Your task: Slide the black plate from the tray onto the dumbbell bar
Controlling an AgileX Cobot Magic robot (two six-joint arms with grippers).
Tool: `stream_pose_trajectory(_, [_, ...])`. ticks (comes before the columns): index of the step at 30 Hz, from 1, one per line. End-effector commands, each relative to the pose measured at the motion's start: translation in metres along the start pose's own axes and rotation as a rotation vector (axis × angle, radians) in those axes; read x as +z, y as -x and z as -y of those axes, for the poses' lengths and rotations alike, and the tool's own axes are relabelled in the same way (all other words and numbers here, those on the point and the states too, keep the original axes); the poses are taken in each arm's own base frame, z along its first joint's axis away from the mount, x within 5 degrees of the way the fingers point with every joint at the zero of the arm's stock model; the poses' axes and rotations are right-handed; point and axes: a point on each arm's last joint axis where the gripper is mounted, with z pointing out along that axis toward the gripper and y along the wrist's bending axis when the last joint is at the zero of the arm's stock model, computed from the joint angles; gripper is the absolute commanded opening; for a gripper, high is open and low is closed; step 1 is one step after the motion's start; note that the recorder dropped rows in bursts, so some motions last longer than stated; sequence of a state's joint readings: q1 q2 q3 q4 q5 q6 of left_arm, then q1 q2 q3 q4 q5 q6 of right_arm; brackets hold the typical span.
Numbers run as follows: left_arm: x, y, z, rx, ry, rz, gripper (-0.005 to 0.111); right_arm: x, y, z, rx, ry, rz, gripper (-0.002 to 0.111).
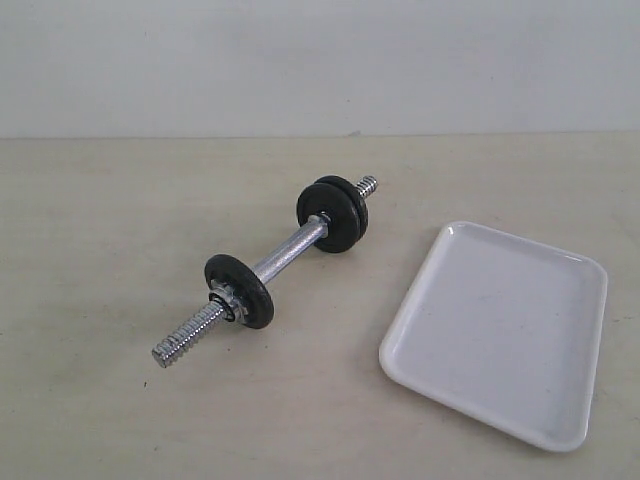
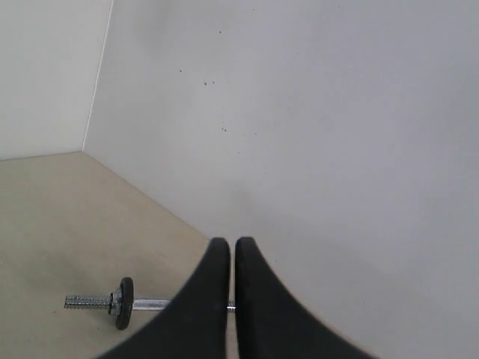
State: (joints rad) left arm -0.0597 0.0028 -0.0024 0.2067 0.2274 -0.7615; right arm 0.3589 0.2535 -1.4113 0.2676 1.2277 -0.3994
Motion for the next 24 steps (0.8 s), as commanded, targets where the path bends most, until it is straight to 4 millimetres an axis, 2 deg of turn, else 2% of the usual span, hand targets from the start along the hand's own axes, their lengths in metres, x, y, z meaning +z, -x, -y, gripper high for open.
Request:
stream_pose_trajectory(1, [0.0,0.001,0.0,0.003,-0.008,0.014,0.004,0.005,-0.004,0.001,-0.001,-0.004,-0.019,0.0])
stream_pose_trajectory(2, [0.0,0.001,0.0,0.001,-0.008,0.014,0.004,0.01,-0.007,0.001,0.006,0.008,-0.035,0.0])
stream_pose_trajectory(3, [0.0,0.0,0.001,-0.01,-0.01,0.012,0.004,0.023,-0.014,-0.001,0.038,0.045,-0.038,0.0])
stream_pose_trajectory(4, [0.0,0.0,0.001,-0.041,-0.015,0.007,0.004,0.031,-0.014,-0.001,0.065,0.048,0.029,0.0])
stream_pose_trajectory(5, [0.0,-0.001,0.003,-0.144,-0.032,-0.007,0.004,0.052,-0.02,-0.001,0.103,0.061,0.129,0.0])
stream_pose_trajectory(6, [0.0,-0.002,0.004,-0.176,-0.041,-0.014,0.004,0.062,-0.025,0.0,0.114,0.058,0.153,0.0])
stream_pose_trajectory(8, [0.0,-0.002,0.003,-0.063,-0.038,-0.019,0.004,0.079,-0.039,0.002,0.141,0.046,0.133,0.0])
stream_pose_trajectory(9, [0.0,-0.002,0.004,0.094,-0.043,-0.018,0.004,0.093,-0.054,0.002,0.173,0.037,0.106,0.0])
stream_pose_trajectory(11, [0.0,-0.002,0.005,0.177,-0.059,-0.008,0.004,0.106,-0.069,0.002,0.19,0.035,0.074,0.0])
stream_pose_trajectory(12, [0.0,-0.002,0.005,0.248,-0.058,-0.009,0.004,0.109,-0.073,0.002,0.194,0.032,0.068,0.0])
stream_pose_trajectory(13, [0.0,-0.002,0.005,0.393,-0.058,-0.009,0.004,0.113,-0.079,0.002,0.201,0.027,0.058,0.0])
stream_pose_trajectory(15, [0.0,-0.003,0.005,0.518,-0.059,-0.01,0.004,0.124,-0.093,0.003,0.203,0.003,0.047,0.0])
stream_pose_trajectory(18, [0.0,-0.004,0.005,0.541,-0.062,-0.017,0.004,0.139,-0.118,0.001,0.227,-0.017,0.006,0.0])
stream_pose_trajectory(21, [0.0,-0.008,0.003,0.581,-0.053,-0.064,0.004,0.157,-0.159,-0.001,0.261,-0.065,-0.044,0.0])
stream_pose_trajectory(24, [0.0,-0.007,0.002,0.61,-0.046,-0.062,0.004,0.164,-0.182,-0.004,0.276,-0.09,-0.074,0.0])
